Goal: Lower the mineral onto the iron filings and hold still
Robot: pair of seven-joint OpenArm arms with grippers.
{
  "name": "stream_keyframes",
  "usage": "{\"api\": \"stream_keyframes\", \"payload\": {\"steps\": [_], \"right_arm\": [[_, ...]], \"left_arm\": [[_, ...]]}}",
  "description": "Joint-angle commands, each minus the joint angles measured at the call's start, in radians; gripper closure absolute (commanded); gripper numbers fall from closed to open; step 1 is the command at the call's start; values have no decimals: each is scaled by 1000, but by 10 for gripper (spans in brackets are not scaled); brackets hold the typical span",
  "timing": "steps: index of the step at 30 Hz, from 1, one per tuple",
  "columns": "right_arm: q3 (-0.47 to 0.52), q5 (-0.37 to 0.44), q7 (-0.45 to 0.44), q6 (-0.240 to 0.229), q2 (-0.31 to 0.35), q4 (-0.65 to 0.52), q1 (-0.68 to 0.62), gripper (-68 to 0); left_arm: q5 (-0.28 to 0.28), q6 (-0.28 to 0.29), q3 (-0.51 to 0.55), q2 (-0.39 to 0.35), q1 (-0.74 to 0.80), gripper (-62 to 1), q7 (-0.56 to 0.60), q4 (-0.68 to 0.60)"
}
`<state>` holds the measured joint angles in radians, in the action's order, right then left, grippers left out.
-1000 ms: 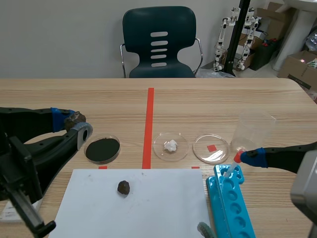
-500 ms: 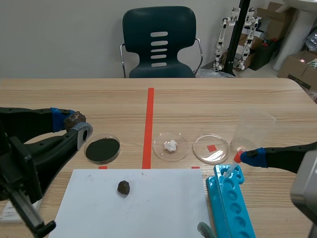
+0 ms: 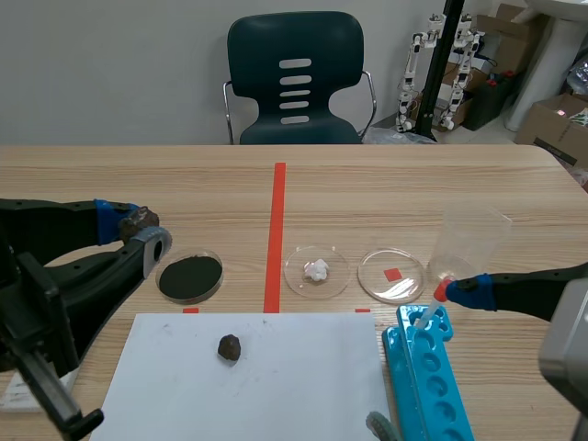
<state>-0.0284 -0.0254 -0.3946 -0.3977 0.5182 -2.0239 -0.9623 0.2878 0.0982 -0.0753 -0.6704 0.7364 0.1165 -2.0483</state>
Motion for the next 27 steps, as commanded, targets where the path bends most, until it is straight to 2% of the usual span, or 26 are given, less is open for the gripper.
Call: {"api": "stream_keyframes", "payload": {"steps": [1,5,10,14,17,18,19,21,22,25,27], "right_arm": [[3,11,-15,4,2,-6,-4,-653],[3,11,-15,4,2,-6,-4,-653],[3,11,-16,4,2,-6,-4,-653],[3,11,-15,4,2,-6,-4,-653],[3,11,-15,4,3,-6,-4,-653],[3,11,-15,4,3,-6,-4,-653],[3,11,-15,4,3,-6,-4,-653],[3,11,-15,4,3,-6,-4,-653],[3,11,-15,4,3,-6,-4,-653],[3,11,-15,4,2,-6,-4,-653],[3,11,-16,4,2,-6,-4,-653]], "left_arm": [[6,-5,-3,5,-3,-90,10,-6],[10,-5,-3,6,-3,-90,-82,-6],[58,-5,-3,33,-34,-90,-237,6],[119,-6,-7,78,-159,-90,-398,101],[159,-7,-50,77,-267,-90,-495,186],[193,-26,-73,77,-312,-90,-537,216],[200,-42,-87,78,-336,-90,-556,229],[201,-109,-140,77,-417,-90,-624,272],[225,-146,-163,78,-459,-90,-655,295],[260,-209,-227,99,-596,-90,-753,372],[264,-240,-261,128,-671,-90,-807,419]]}}
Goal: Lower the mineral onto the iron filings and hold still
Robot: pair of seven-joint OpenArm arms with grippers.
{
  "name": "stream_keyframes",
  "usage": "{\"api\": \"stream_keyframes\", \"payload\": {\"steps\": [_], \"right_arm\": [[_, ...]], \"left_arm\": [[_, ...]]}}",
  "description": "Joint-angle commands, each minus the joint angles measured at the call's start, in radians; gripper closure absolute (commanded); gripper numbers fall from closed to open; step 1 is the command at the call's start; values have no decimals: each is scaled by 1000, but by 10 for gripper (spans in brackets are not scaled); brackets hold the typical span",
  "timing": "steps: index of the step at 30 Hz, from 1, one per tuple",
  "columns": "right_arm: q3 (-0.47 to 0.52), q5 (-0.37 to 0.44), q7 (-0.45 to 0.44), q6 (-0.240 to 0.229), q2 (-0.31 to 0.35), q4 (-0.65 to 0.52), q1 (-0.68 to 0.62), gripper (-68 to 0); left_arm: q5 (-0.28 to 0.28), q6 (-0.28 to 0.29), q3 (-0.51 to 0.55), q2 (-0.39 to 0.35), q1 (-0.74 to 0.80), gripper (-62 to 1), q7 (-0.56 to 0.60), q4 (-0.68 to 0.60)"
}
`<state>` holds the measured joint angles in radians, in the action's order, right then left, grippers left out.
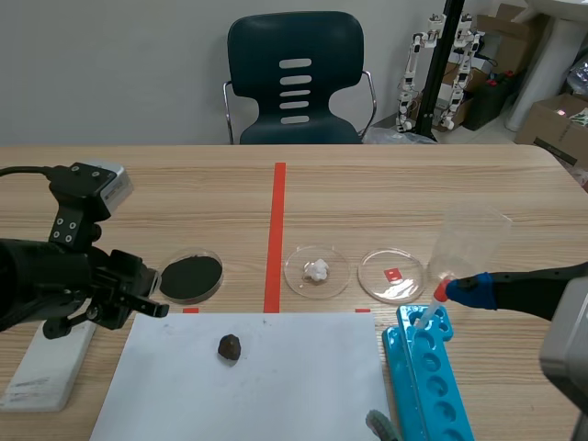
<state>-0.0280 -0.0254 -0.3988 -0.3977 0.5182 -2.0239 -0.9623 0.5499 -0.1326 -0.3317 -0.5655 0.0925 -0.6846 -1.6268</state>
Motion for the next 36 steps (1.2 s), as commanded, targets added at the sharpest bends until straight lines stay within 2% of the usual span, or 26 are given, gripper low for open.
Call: {"api": "stream_keyframes", "payload": {"steps": [1,5,11,17,28,36], "right_arm": [[2,11,-11,4,2,-6,-4,-653],[2,11,-11,4,2,-6,-4,-653],[2,11,-11,4,3,-6,-4,-653],[2,11,-11,4,3,-6,-4,-653],[2,11,-11,4,3,-6,-4,-653],[2,11,-11,4,3,-6,-4,-653]], "left_arm": [[1,-21,-26,39,-66,-90,-29,25],[1,-64,-91,122,-222,-90,-78,166],[-1,-67,-109,233,-364,-90,-117,365],[-19,-76,-109,300,-451,-90,-128,520],[-41,-86,-109,359,-523,-90,-124,698],[-45,-86,-109,368,-542,-90,-120,757]]}}
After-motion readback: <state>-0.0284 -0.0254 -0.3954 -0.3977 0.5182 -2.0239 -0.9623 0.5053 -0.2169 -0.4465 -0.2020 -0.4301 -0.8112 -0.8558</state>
